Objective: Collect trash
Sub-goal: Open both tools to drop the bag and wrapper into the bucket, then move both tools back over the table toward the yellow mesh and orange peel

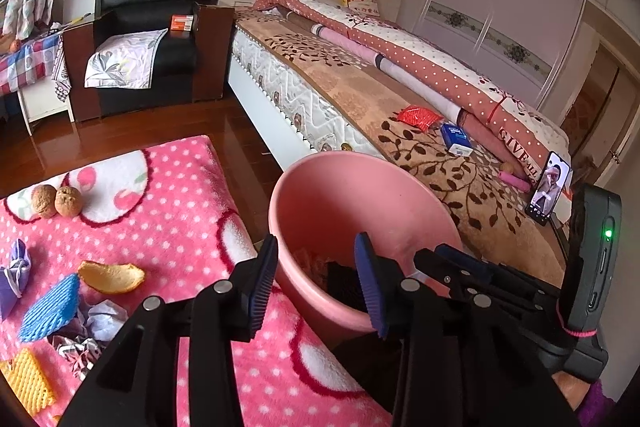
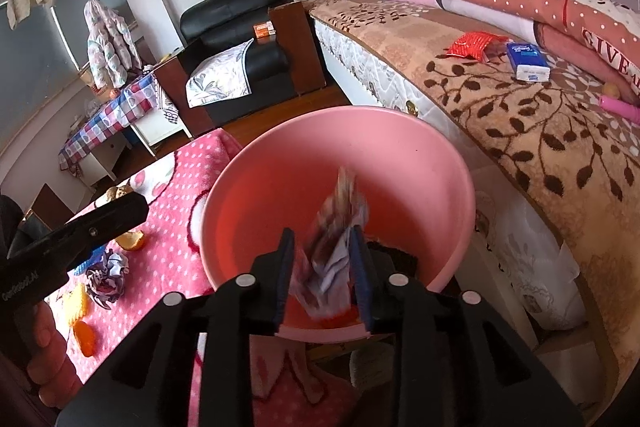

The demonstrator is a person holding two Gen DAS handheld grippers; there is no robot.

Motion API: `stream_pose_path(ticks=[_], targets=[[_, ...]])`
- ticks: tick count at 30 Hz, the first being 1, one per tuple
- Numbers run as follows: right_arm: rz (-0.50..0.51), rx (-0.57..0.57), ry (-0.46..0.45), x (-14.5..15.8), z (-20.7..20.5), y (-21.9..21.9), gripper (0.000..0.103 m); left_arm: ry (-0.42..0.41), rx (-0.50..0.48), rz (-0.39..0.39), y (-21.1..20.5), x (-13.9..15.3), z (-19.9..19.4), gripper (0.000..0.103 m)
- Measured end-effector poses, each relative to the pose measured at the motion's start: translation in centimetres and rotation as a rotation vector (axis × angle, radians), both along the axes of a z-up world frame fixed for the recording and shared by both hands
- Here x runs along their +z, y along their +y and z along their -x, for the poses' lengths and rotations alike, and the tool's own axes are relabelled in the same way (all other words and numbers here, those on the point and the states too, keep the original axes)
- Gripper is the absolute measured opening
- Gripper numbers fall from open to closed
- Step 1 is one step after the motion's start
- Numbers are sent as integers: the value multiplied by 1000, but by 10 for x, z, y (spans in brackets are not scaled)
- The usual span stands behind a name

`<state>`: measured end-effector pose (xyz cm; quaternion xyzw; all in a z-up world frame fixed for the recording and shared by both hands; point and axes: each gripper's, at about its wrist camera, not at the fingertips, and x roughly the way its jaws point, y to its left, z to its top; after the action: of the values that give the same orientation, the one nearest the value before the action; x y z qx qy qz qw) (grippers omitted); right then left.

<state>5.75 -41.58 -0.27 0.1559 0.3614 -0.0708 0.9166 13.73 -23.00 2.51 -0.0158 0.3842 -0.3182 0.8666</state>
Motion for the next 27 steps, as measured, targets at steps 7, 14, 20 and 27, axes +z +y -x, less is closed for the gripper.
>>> stream_pose_path(ticks=[7, 14, 20, 27], targets=[[-11, 20, -9, 5, 3, 7, 38, -5, 19, 6, 15, 5, 8, 40], [-8, 32, -21, 11, 8, 16, 38, -5, 50, 22, 37, 12, 18, 40], [0, 43, -28, 16, 11, 25, 38, -6, 88, 30, 61, 15, 25, 42], [15, 72, -33, 21, 13, 39, 38, -14, 137, 35, 90, 16, 31, 42]])
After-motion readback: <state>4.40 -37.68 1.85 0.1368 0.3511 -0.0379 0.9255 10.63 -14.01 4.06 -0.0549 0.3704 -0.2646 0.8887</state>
